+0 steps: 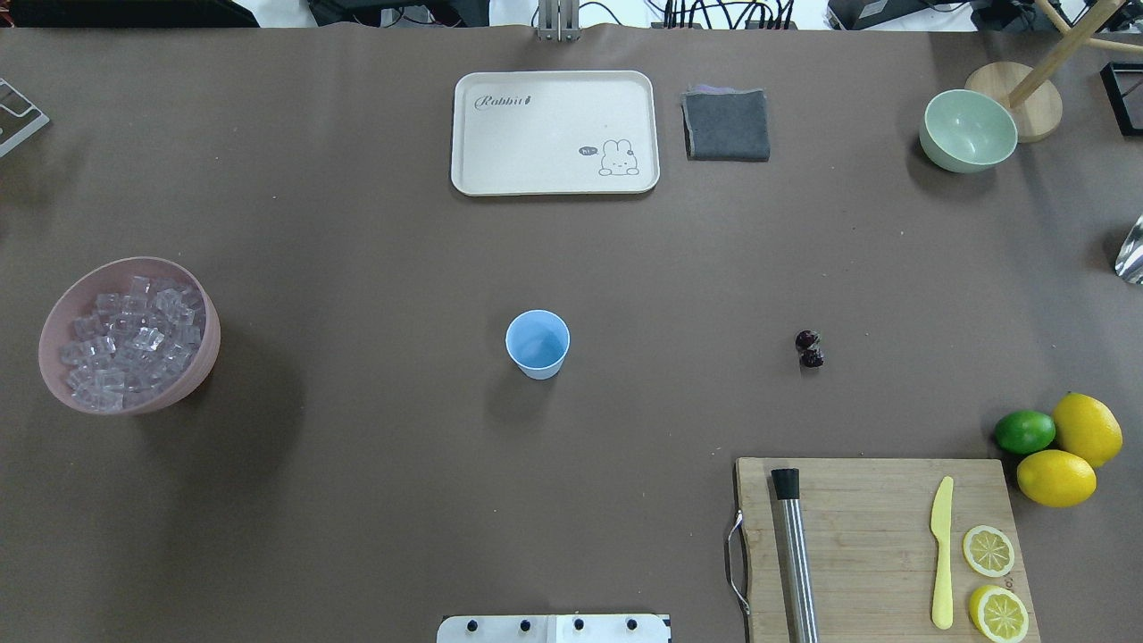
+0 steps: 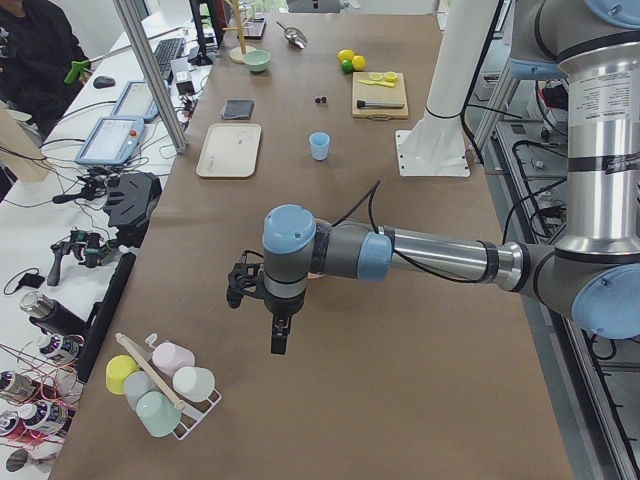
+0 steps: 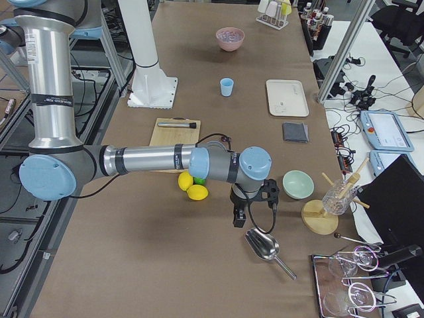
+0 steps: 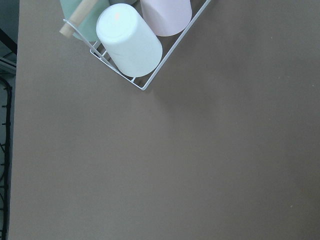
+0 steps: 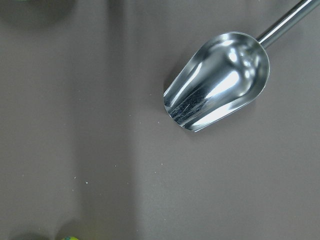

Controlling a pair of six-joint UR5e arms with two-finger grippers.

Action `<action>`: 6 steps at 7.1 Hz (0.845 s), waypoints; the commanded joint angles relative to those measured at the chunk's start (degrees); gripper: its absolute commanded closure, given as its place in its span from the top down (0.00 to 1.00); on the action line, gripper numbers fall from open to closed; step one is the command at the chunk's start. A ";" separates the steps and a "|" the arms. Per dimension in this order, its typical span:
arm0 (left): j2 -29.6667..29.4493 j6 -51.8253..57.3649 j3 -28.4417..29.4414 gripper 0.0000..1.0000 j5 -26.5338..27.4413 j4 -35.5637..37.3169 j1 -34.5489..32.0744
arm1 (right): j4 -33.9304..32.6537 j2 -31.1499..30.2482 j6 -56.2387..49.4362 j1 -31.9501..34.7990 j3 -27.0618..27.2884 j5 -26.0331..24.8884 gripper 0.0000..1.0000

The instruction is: Put ice and cherries in cup

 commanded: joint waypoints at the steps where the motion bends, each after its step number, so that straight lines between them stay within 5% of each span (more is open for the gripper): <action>1: 0.08 0.01 -0.01 0.98 -0.09 -0.10 0.00 | 0.00 0.03 0.06 0.00 0.56 0.02 1.00; 6: -0.01 0.28 -0.10 0.98 0.00 -0.10 0.00 | -0.08 0.12 0.15 0.00 1.09 1.69 1.00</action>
